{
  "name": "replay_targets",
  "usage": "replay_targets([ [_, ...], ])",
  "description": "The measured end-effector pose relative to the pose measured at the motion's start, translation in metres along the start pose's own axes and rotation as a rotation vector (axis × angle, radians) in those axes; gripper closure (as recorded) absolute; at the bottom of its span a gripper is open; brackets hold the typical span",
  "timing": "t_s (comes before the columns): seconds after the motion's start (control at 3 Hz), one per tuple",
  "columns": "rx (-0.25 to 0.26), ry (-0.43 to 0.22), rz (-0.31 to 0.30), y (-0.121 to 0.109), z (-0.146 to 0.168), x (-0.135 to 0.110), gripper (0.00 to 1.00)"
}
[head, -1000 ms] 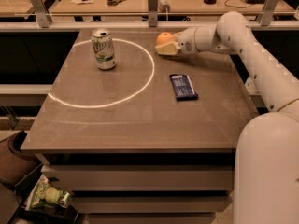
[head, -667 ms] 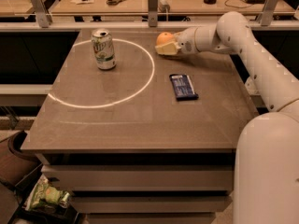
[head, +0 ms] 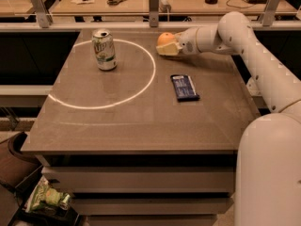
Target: Pick orange
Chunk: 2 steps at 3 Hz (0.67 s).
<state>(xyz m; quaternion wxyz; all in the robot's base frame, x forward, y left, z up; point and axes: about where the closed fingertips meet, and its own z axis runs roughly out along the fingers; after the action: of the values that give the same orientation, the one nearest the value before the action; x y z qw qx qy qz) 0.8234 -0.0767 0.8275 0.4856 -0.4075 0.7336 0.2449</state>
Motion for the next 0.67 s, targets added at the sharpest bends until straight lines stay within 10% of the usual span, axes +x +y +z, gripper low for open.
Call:
replay_targets([
  [0.67, 0.000, 0.000, 0.000, 0.0000, -0.0001, -0.0002, 1.00],
])
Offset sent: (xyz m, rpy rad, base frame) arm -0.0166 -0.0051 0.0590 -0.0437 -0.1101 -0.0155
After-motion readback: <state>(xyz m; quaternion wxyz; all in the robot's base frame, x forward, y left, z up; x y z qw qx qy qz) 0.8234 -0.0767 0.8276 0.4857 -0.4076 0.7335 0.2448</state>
